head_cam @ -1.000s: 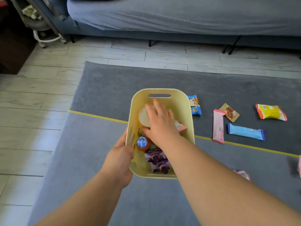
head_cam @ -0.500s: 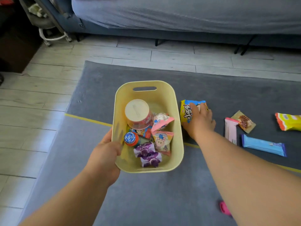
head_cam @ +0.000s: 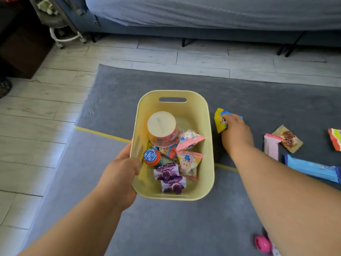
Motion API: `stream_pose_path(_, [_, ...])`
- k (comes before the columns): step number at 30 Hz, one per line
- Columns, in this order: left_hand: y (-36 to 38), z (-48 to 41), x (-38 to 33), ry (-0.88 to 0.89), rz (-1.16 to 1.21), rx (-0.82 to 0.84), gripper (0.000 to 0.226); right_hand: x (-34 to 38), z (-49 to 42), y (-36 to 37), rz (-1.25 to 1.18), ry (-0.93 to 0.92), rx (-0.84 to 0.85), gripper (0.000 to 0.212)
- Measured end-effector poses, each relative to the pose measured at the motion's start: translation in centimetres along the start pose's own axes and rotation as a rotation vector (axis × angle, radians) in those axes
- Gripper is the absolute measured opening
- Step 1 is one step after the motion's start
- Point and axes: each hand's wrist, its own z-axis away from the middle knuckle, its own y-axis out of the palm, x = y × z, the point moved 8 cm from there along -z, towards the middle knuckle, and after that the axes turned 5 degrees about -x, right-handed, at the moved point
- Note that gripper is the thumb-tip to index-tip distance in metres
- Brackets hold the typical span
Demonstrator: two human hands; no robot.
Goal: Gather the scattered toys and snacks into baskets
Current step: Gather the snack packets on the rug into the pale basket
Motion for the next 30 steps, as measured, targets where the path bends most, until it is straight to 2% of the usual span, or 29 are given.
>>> stream_pose_path(4, [1.3,0.8,-0.1,-0.011,0.044,0.006,0.077,2.6,0.5,-6.9,-0.39,0.024,-0.267,0.043])
stream_pose_path(6, [2.2,1.3,0.0,-0.021,0.064,0.022,0.078,5.2,2.4,-10.2,-0.495,-0.064,-0.334,0.048])
stream_pose_path(8, [3.3,2.1,-0.1,-0.025,0.08,0.051,0.079,8.4,5.2,-12.9,-0.501,-0.205,-0.361,0.054])
stream_pose_path(10, [4.3,3.0,-0.1,-0.018,0.089,0.083,0.078,11.1,8.0,-13.0,-0.411,-0.337,-0.304,0.062])
stream_pose_path(12, [5.4,4.0,-0.1,-0.016,0.115,0.118,0.072,12.3,10.0,-11.3,-0.322,-0.394,-0.203,0.066])
stream_pose_path(20, [6.2,6.4,0.2,-0.021,0.106,0.224,0.074,8.0,11.0,-5.4,0.078,-0.108,0.036,0.064])
stream_pose_path(24, [6.1,7.3,0.8,-0.043,0.058,0.274,0.075,7.0,10.8,-5.8,0.076,-0.004,0.07,0.061])
stream_pose_path(26, [6.2,7.6,1.3,-0.06,0.04,0.295,0.075,6.9,11.1,-5.7,0.118,-0.011,0.086,0.068])
stream_pose_path(30, [6.5,7.4,2.2,-0.085,0.034,0.282,0.077,6.2,12.2,-5.5,0.179,-0.104,0.16,0.093])
